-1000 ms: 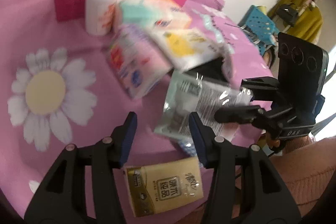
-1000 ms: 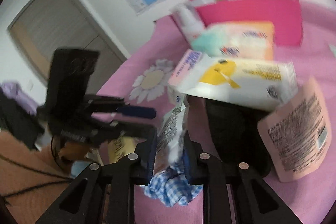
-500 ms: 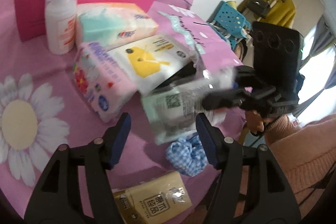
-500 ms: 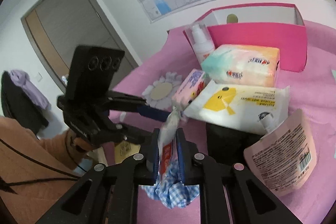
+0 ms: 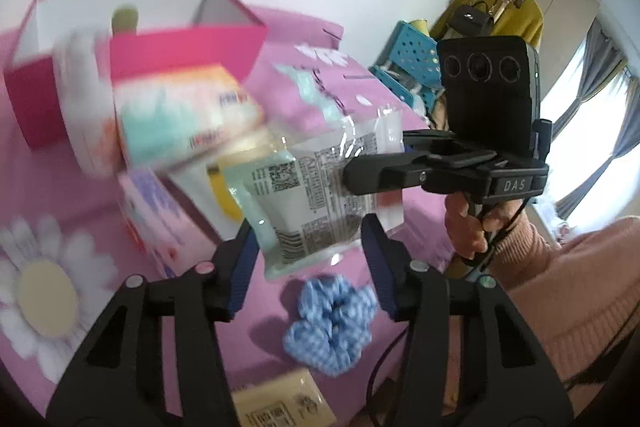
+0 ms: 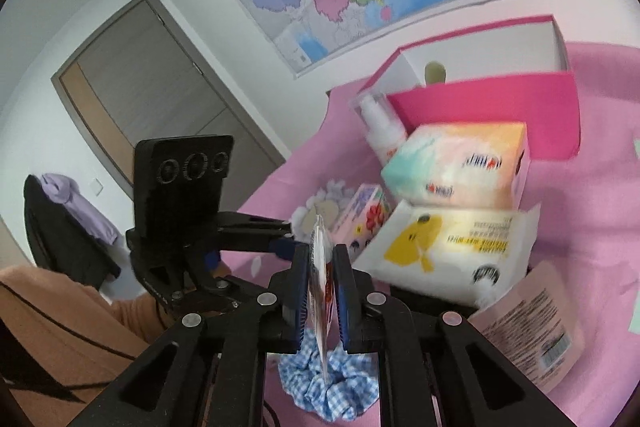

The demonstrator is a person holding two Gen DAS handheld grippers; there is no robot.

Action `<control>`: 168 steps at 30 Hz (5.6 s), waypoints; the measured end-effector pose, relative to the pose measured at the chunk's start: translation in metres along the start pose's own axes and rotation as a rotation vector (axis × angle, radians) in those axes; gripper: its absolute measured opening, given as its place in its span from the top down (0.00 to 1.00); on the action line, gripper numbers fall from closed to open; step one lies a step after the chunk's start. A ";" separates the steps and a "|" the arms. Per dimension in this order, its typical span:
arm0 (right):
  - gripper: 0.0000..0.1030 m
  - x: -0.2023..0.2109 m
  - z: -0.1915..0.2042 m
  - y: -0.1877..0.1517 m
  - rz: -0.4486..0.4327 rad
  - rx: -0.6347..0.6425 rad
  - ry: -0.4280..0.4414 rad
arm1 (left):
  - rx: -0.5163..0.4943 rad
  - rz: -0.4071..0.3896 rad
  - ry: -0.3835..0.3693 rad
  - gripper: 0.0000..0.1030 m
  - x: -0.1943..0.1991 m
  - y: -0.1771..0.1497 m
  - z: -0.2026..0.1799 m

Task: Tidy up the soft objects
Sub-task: 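Carry the clear sachet over the pink box and release it inside, then grasp the peach squeeze pouch with the right tool and lift it, then carry the peach pouch over the pink box and release it inside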

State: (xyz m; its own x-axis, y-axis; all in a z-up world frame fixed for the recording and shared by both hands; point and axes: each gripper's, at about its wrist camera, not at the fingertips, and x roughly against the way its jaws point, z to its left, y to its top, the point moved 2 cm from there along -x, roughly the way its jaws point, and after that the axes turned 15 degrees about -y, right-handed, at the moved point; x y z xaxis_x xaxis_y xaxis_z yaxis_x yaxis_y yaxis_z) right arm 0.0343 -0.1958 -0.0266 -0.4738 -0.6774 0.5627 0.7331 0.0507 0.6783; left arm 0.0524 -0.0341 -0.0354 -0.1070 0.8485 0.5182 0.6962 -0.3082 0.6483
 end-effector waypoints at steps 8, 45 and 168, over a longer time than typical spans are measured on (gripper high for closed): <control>0.89 0.015 -0.016 0.055 -0.081 0.006 -0.042 | -0.031 -0.039 0.099 0.56 0.000 0.065 0.003; 0.70 -0.049 -0.141 0.170 -0.076 -0.154 -0.367 | 0.131 0.014 0.461 0.56 -0.047 0.178 0.088; 0.66 -0.014 -0.126 0.144 -0.124 -0.180 -0.394 | 0.169 -0.040 0.426 0.74 -0.043 0.171 0.077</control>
State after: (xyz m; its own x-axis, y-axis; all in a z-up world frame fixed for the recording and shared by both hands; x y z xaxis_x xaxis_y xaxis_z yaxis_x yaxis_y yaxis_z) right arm 0.2079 -0.2712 0.0031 -0.6874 -0.3373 0.6432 0.7159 -0.1656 0.6783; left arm 0.2311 -0.0901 0.0105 -0.3938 0.5945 0.7010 0.7878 -0.1746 0.5907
